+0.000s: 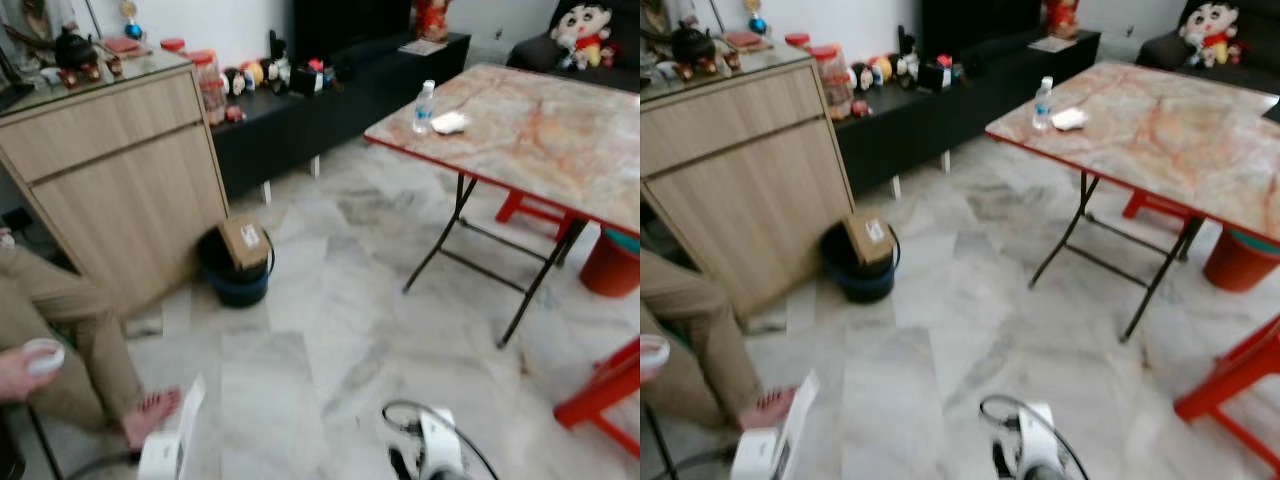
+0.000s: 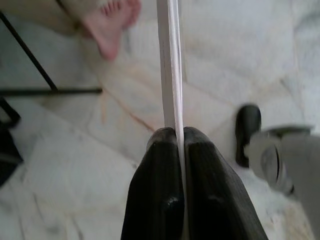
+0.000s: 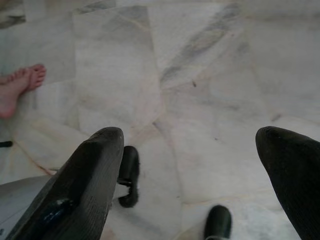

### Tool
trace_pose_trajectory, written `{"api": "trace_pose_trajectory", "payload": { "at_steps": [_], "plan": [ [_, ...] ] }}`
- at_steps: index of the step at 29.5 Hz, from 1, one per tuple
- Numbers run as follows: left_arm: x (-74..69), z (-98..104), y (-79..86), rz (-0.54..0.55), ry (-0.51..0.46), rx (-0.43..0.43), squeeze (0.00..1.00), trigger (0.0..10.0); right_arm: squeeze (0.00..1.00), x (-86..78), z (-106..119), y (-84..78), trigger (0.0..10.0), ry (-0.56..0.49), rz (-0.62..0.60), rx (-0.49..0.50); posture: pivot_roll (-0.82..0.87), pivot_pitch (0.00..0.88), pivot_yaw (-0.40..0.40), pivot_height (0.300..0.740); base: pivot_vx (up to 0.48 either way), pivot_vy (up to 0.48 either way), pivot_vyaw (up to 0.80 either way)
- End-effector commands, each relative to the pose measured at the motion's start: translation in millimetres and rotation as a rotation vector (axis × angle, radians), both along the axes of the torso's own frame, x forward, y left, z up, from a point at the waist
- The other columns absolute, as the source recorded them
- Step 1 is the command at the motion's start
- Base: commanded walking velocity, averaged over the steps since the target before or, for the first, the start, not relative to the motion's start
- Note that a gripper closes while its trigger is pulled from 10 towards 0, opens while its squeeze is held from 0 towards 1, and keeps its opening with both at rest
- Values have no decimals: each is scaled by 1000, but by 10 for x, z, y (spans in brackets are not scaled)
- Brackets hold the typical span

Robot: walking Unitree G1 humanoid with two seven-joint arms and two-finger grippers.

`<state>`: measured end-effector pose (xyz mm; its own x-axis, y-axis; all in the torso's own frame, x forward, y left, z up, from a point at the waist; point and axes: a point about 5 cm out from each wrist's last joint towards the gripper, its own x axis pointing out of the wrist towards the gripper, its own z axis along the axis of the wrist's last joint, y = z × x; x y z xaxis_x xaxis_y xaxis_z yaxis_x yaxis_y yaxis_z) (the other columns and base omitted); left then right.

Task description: Picking trash to rubbish bin

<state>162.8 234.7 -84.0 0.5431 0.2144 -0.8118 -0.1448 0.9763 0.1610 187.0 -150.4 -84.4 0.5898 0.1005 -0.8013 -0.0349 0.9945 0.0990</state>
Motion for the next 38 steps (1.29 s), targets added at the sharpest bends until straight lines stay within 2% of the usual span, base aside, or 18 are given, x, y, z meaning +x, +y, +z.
{"api": "trace_pose_trajectory", "payload": {
  "at_steps": [1, 17, 24, 38],
  "plan": [
    [61, 23, -22, -22, -19, 7, 0, 10000, 0, -19, -6, -80, 10000, 0, -28, -14, 30, 0, 69, 740, 398, 0, 0],
    [65, 30, -9, -46, -20, 15, 0, 10000, 0, -5, 5, -111, 10000, -14, -49, -21, 30, 0, 76, 740, 412, 0, 0],
    [56, 26, -10, -51, -17, 17, 0, 10000, 0, -6, 4, -100, 10000, -16, -17, -34, 36, 0, 76, 740, 435, 0, 0],
    [29, 19, 7, -61, -10, 22, 0, 10000, 0, 7, 11, -60, 10000, -26, 4, -36, 46, 0, 80, 740, 435, 0, 363]
  ]
}}
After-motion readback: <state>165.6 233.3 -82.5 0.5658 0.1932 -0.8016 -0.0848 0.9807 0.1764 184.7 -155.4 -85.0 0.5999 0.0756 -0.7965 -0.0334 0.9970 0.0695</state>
